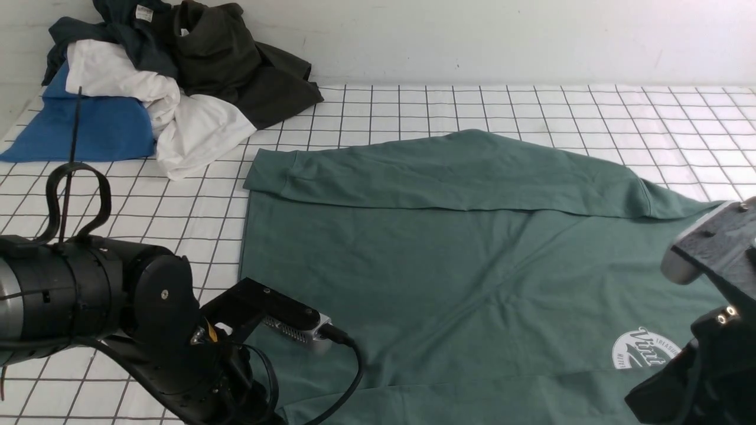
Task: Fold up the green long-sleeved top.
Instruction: Use the left arm to clamp the cuff closest to it, then use the left arm to drag and place the cuff at the centered position on the left edge of the fabric, then use the left arm to clamp the cuff farthest from it
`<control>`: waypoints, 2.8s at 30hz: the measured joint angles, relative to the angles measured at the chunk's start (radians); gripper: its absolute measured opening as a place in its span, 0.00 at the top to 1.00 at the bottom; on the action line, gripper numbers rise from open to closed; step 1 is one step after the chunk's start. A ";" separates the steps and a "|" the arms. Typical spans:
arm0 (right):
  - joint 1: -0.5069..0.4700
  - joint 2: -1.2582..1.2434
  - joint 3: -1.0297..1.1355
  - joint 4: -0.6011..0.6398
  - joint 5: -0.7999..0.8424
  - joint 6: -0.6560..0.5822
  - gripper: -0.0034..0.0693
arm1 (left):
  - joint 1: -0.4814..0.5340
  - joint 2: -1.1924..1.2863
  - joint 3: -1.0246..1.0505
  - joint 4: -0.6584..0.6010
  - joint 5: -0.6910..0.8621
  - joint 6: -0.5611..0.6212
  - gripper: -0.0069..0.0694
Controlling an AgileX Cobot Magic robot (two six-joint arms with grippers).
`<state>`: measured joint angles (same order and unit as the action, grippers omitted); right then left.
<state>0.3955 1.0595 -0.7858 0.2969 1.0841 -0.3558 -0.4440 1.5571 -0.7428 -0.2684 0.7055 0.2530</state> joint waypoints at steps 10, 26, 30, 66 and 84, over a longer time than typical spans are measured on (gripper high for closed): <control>0.000 0.000 0.000 0.000 0.000 0.000 0.97 | 0.000 -0.133 0.000 0.000 0.001 0.031 0.91; 0.000 0.000 0.000 -0.022 0.002 0.000 0.97 | 0.067 -0.076 -0.480 0.033 0.249 0.047 0.91; 0.000 0.000 0.000 -0.022 0.023 0.002 0.97 | 0.118 0.037 -0.581 0.043 0.261 0.034 0.91; 0.000 0.006 0.000 -0.173 -0.008 0.298 0.97 | 0.303 0.598 -1.099 0.108 0.153 -0.079 0.28; 0.000 0.006 0.000 -0.205 0.056 0.304 0.97 | 0.303 0.860 -1.232 0.110 -0.135 -0.290 0.35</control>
<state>0.3955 1.0658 -0.7858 0.0916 1.1397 -0.0521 -0.1415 2.4173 -1.9745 -0.1588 0.5702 -0.0369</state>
